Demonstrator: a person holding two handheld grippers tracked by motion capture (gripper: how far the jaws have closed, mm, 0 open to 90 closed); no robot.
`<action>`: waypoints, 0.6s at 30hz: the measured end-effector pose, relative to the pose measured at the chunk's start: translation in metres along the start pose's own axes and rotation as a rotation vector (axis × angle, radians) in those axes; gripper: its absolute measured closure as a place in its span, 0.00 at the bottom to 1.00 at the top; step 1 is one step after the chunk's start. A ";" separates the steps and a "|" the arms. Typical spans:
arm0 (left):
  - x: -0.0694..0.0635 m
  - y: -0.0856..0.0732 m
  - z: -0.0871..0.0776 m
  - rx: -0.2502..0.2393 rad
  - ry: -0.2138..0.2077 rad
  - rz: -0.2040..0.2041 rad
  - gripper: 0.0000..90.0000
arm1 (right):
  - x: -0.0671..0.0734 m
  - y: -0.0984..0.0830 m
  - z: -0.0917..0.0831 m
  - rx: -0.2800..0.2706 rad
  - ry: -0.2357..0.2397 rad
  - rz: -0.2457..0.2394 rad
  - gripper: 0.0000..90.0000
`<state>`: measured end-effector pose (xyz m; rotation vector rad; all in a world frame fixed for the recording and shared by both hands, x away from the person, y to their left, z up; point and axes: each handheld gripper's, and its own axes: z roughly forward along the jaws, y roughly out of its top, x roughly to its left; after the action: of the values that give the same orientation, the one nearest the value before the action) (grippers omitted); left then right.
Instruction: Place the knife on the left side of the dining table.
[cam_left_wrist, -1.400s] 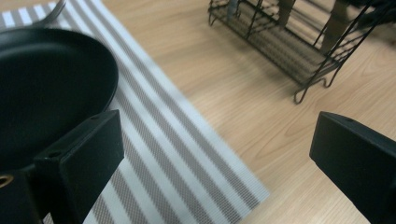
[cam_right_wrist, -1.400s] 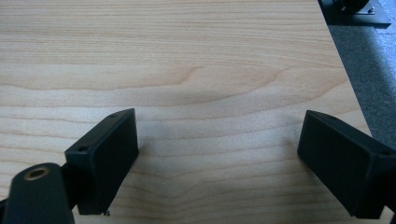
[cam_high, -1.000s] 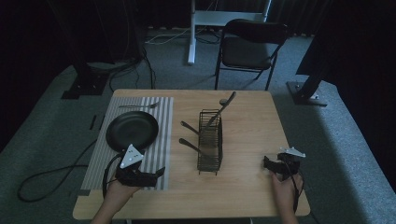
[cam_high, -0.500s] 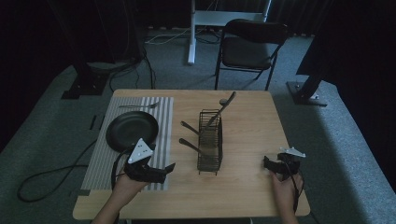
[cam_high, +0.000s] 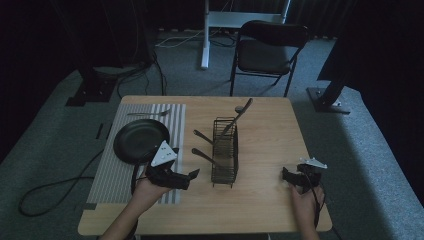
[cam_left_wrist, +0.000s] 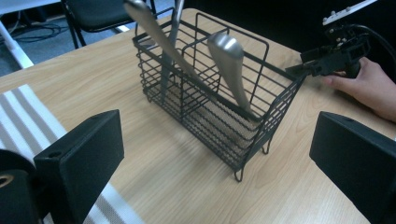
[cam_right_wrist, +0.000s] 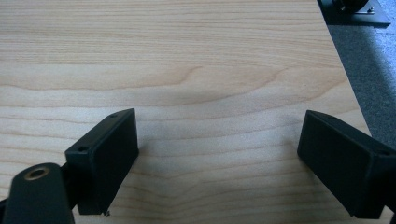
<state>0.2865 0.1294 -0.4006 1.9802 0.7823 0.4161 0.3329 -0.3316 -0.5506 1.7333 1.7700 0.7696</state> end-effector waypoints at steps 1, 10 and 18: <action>0.000 0.001 0.002 -0.001 -0.008 0.000 0.04 | 0.000 0.000 0.000 0.000 0.000 -0.001 0.13; 0.001 0.011 0.017 0.016 -0.020 -0.011 0.06 | 0.000 0.000 0.000 -0.001 -0.001 0.000 0.13; 0.002 0.018 0.028 0.018 -0.030 -0.022 0.22 | 0.000 0.000 0.000 -0.001 -0.002 0.003 0.13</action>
<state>0.3101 0.1062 -0.3993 1.9883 0.7909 0.3667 0.3329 -0.3317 -0.5506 1.7362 1.7659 0.7695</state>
